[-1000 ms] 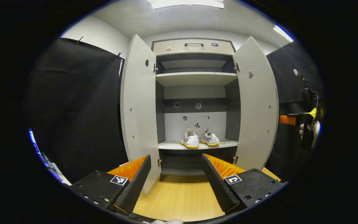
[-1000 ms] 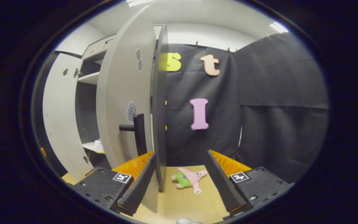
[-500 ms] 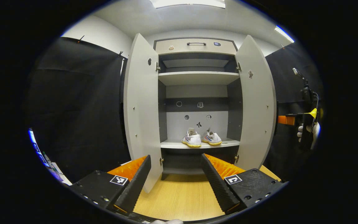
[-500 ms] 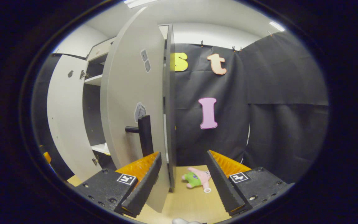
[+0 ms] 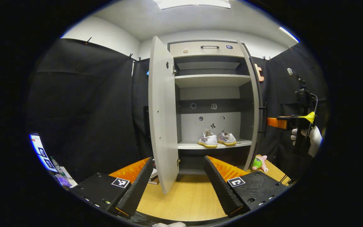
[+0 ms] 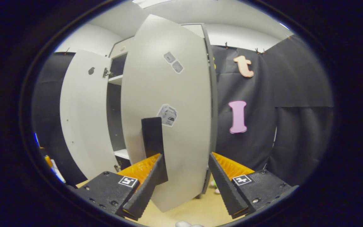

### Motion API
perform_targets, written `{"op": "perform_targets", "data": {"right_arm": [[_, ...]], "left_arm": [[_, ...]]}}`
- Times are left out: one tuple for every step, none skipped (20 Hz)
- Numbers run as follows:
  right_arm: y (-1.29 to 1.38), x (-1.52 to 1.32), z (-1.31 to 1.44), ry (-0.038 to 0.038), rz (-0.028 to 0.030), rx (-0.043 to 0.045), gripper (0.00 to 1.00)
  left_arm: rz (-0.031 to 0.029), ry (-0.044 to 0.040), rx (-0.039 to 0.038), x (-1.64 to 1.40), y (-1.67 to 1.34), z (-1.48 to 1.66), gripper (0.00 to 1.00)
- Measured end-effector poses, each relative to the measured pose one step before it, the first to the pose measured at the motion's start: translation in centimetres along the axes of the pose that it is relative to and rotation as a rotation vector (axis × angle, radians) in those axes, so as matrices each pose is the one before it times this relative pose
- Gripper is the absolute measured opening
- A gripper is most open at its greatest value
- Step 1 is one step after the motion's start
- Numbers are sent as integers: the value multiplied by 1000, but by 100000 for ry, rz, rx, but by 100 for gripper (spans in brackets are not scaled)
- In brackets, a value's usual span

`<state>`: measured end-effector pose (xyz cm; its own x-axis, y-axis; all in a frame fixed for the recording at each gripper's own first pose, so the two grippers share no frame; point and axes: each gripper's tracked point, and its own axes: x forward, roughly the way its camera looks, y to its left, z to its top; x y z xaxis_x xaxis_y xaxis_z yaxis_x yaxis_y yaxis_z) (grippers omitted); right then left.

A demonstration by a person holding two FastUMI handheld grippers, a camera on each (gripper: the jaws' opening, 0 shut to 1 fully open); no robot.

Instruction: Grab one shoe with the right hand and put it into the shoe cabinet, grab the other shoe with the left hand and put it into the shoe cabinet; then close the right door with the right hand and the left door with the left hand.

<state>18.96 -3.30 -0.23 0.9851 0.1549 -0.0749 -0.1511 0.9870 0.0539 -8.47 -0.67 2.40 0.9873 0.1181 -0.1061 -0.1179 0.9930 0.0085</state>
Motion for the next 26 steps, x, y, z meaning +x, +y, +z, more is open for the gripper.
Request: {"op": "perform_targets", "data": {"right_arm": [[1322, 471, 119, 81, 1931, -1282, 89], [566, 125, 168, -466, -82, -1056, 99], [975, -327, 127, -835, 1377, -389, 99], [810, -253, 94, -439, 966, -464, 99], [447, -314, -53, 198, -73, -733, 100], [316, -471, -33, 102, -254, -615, 100], [358, -556, 82, -325, -86, -491, 99], [370, -478, 16, 47, -261, -310, 99], [391, -666, -151, 405, -154, -245, 99], [373, -638, -43, 55, -33, -175, 100], [405, -702, -150, 320, -235, -167, 100], [428, -697, -178, 356, -91, -138, 100], [453, -706, -280, 462, -68, 0, 99], [487, -655, -163, 473, -124, -200, 99], [316, -660, -234, 271, -689, -166, 100], [474, -727, -151, 225, -230, 120, 100], [434, -744, -298, 196, -480, 346, 100], [471, -728, -333, 489, -359, 290, 100], [445, -776, -477, 805, -367, 251, 100], [374, -656, -477, 666, -610, 210, 100], [239, -587, -635, 997, -738, 199, 99], [232, -588, -604, 1277, -793, 324, 100], [130, -633, -630, 1355, -901, 402, 100], [92, -557, -630, 1570, -860, 415, 99], [-42, -491, -699, 1548, -1061, 306, 99], [-192, -471, -452, 1105, -1441, 589, 99]], "left_arm": [[183, 295, 986, -189, 316, -70, 97], [178, 212, 1000, -114, 376, 20, 97], [184, -36, 559, -56, 302, 23, 97], [-129, -89, -91, -160, 185, 32, 97], [-399, 14, -608, 14, 177, 14, 97], [-584, -68, -217, 115, 185, -48, 97], [-464, -61, 274, 159, 214, -26, 97], [-392, -334, 447, 221, 237, 52, 97], [-894, -507, -78, 78, 228, 268, 97], [-1049, -412, -456, 225, 58, 58, 97], [-819, -290, -113, 95, 176, -55, 100], [-649, -206, 102, 212, 432, 148, 100], [-734, -533, -344, 169, 415, 78, 100], [-647, -182, -295, 264, 529, 101, 97], [-165, 10, -30, 335, 641, -23, 100], [-36, -112, 136, 373, 788, 37, 100], [147, -664, 312, 351, 885, 309, 97], [531, -378, 448, 462, 952, 232, 97], [605, -1085, 666, 708, 985, 372, 96], [625, -851, 754, 754, 1079, 208, 97], [515, -1065, 533, 880, 1049, 438, 96], [1281, -1354, 570, 994, 1096, 407, 97], [1278, -169, 165, 1086, 1093, -169, 97], [1062, -682, 112, 1125, 894, 93, 97], [1719, -1436, 410, 1115, 949, 371, 97], [2007, -571, 256, 1372, 1013, 212, 97]]}}
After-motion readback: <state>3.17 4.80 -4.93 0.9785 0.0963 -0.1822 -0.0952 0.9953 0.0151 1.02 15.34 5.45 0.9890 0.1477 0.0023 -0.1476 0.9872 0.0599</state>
